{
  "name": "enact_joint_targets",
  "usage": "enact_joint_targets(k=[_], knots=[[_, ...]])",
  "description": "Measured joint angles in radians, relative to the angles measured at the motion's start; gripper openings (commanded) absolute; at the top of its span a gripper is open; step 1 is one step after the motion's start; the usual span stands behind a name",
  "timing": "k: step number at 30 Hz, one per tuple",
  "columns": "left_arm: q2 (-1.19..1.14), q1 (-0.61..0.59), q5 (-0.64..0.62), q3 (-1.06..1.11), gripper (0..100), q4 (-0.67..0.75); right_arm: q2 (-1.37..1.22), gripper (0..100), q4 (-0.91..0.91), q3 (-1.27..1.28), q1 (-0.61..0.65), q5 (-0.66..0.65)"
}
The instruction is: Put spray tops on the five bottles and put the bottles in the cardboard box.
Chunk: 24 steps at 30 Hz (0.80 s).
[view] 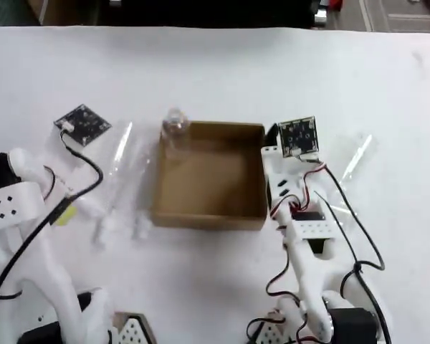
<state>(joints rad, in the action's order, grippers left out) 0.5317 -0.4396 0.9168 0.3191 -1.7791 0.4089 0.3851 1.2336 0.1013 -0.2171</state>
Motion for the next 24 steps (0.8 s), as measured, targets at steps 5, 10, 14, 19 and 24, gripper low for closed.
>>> enact_joint_targets(k=[5, 10, 14, 19, 24], knots=[[0.068, -0.002, 0.0, 0.04, 3, 0.0, 0.0, 1.8, 0.0, 0.0, 0.0, 0.0], [0.287, -0.003, 0.005, 0.095, 8, 0.0, 0.0, 1.8, 0.0, 0.0, 0.0, 0.0], [0.512, -0.003, 0.005, 0.178, 12, 0.046, 0.0, 1.8, 0.0, 0.0, 0.0, 0.0], [0.733, -0.005, 0.005, 0.331, 12, 0.138, 0.0, 1.8, 0.0, 0.0, 0.0, 0.0], [0.784, -0.003, 0.005, 0.367, 13, 0.152, 0.0, 1.8, 0.0, 0.0, 0.0, 0.0]])
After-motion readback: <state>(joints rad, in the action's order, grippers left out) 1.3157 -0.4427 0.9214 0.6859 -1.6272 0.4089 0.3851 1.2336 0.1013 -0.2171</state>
